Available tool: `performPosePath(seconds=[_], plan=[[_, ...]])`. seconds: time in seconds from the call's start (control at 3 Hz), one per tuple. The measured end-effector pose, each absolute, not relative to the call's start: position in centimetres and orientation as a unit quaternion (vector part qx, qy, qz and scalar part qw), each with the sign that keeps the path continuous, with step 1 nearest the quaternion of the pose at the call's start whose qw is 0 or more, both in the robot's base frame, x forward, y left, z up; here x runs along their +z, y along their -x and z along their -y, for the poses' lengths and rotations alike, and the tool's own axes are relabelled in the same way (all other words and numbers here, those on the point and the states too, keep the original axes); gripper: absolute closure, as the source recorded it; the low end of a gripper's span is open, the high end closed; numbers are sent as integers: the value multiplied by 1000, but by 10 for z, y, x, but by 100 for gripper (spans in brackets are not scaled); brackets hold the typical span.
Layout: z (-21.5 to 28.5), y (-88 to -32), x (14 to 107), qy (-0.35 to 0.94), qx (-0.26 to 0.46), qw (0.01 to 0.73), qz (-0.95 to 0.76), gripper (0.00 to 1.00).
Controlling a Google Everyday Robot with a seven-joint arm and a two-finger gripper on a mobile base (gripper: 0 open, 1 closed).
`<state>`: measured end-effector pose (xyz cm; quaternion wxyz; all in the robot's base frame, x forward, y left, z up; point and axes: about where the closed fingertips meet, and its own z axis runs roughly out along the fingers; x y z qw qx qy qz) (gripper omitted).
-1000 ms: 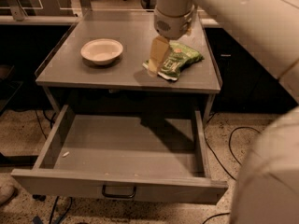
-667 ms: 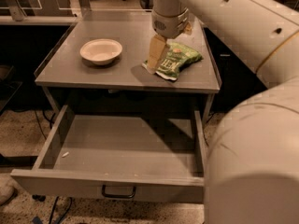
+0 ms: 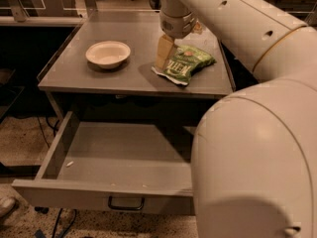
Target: Place green jalapeno chip bag into top drawer
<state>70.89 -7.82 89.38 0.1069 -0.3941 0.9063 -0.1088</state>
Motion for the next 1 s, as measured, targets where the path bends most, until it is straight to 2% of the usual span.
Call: performPosePath(seconds=[1.0], plan=[[121, -779, 825, 361, -159, 86, -915, 3]])
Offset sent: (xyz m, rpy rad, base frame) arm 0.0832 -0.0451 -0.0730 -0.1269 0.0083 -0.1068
